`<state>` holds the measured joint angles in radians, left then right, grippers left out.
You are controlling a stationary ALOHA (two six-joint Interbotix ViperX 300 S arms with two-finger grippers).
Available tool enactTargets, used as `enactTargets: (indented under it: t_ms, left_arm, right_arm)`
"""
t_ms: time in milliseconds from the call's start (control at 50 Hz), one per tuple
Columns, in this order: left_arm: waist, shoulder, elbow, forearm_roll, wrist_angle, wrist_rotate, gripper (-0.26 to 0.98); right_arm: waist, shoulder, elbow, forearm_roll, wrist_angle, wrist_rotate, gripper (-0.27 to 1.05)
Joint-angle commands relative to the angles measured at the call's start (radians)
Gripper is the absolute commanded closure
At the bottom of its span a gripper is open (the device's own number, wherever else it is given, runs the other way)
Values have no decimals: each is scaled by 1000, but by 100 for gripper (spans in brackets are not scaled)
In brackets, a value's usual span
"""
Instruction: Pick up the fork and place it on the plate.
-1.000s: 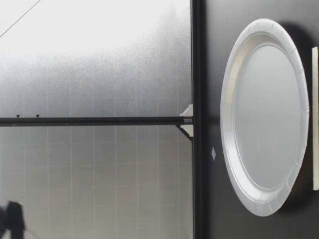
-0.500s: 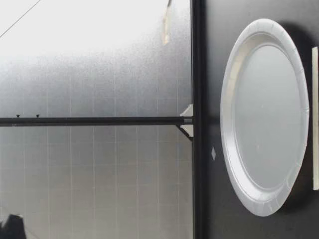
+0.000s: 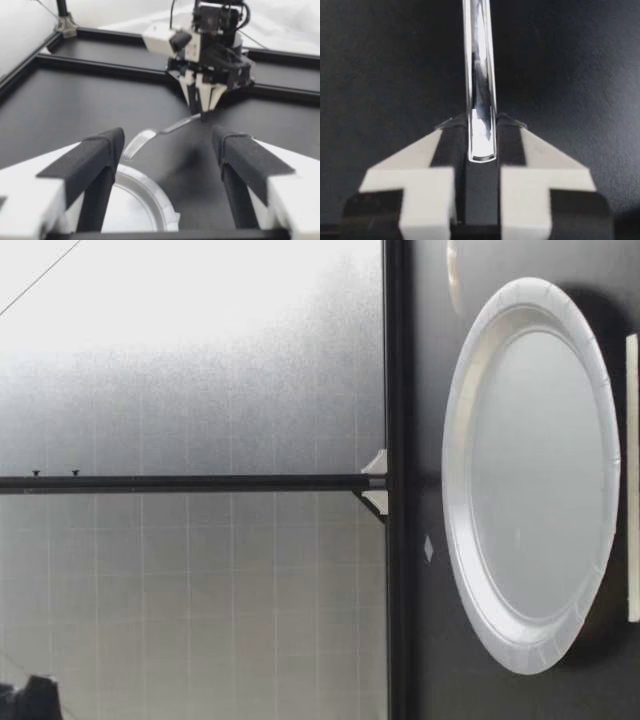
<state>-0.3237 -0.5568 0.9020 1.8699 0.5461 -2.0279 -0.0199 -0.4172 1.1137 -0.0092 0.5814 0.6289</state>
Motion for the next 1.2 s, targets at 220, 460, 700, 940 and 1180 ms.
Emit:
enactTargets:
  t_ms: [220,460,700,940,1180]
  left_arm:
    - [0,-14,9,2,0,-9,6]
    - [0,-14,18,2,0,-9,6]
    - [-2,-14,26,3,0,-9,6]
    - [0,-17,35,2,0,-12,6]
    - [0,-21,49,2,3,-17,6]
  right_arm:
    - [8,100,-101,28,83,-66,69]
    - [8,169,-121,43,71,-75,69]
    - [8,227,-132,44,29,-74,69]
    - [8,259,-158,60,5,-72,67]
    - [8,272,-160,92,6,-74,48]
